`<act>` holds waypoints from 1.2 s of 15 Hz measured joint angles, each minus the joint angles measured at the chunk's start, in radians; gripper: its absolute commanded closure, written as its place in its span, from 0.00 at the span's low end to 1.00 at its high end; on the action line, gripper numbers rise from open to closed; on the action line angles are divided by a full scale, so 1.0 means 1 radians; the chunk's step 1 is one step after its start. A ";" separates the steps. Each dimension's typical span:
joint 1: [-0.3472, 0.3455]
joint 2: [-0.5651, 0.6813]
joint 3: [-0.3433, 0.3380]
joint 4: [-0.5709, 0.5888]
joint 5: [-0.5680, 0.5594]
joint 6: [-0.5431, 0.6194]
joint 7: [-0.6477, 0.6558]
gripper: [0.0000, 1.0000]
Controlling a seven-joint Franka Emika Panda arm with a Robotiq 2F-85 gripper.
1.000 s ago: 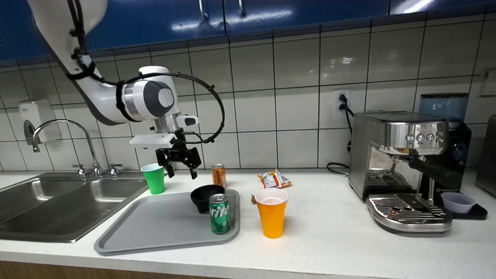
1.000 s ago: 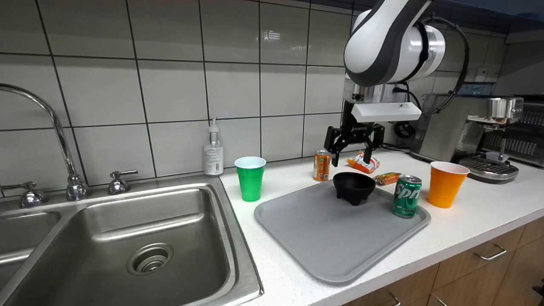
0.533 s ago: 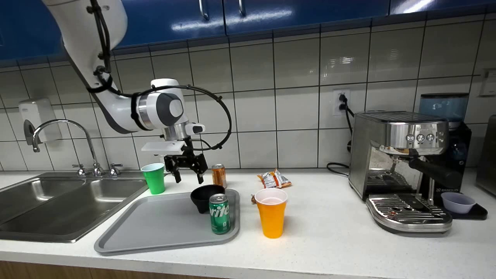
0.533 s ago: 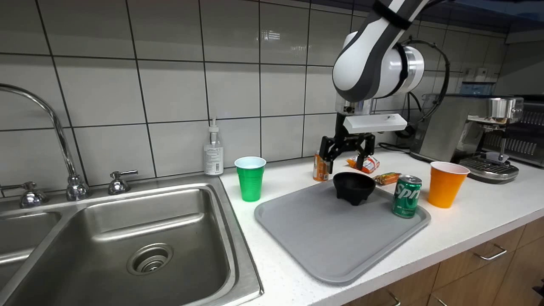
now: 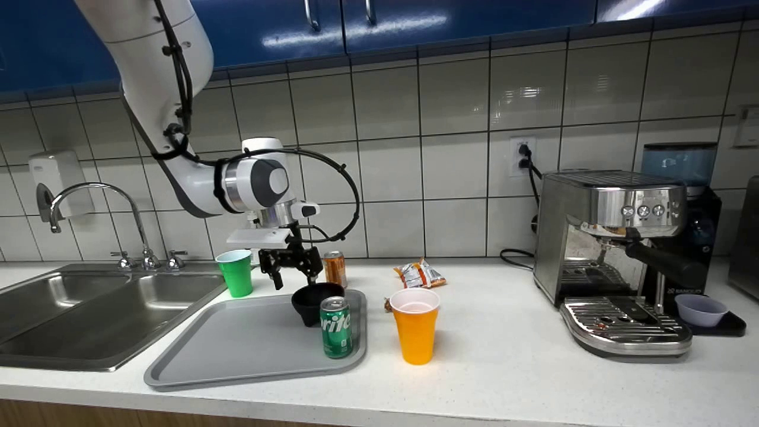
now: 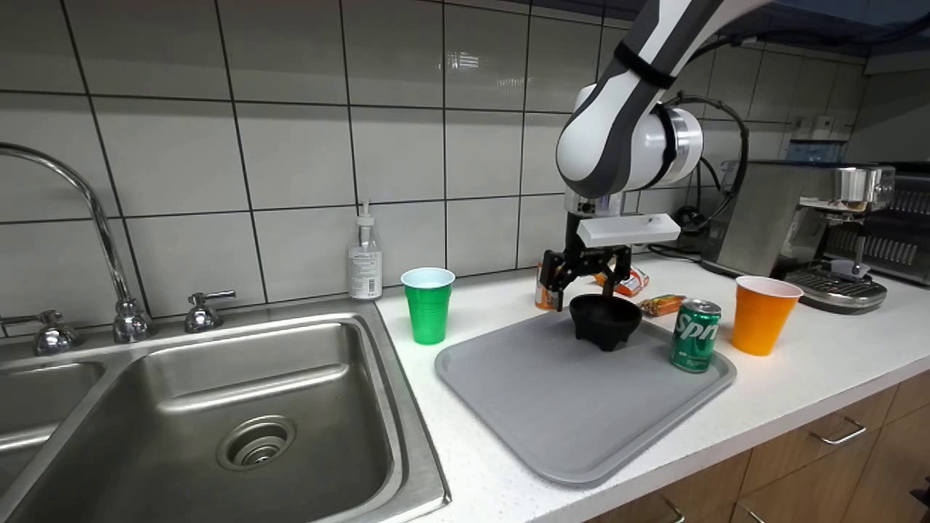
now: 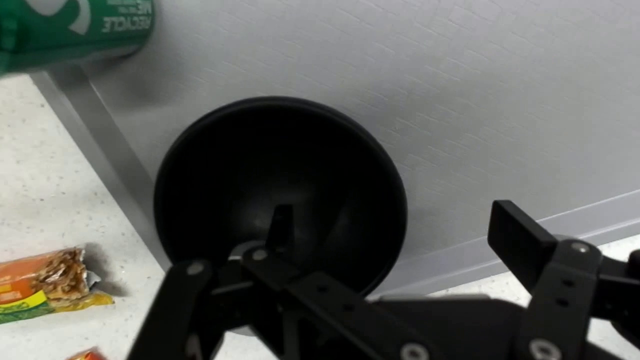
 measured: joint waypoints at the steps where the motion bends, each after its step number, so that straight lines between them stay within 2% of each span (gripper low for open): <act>1: 0.000 0.012 -0.002 0.010 0.000 0.000 0.000 0.00; 3: 0.001 0.033 -0.006 0.027 0.000 0.000 0.000 0.00; 4: 0.001 0.043 -0.008 0.035 0.000 -0.001 0.000 0.25; 5: 0.001 0.052 -0.009 0.042 0.000 -0.001 0.000 0.26; 6: 0.001 0.061 -0.010 0.049 0.000 -0.001 0.000 0.32; 9: 0.001 0.079 -0.010 0.065 0.000 -0.002 0.000 0.58; 14: 0.006 0.085 -0.010 0.077 -0.001 -0.002 0.000 0.95; 15: 0.007 0.085 -0.010 0.078 -0.001 -0.002 0.000 0.99; 18: 0.013 0.080 -0.011 0.080 -0.005 -0.001 0.000 0.98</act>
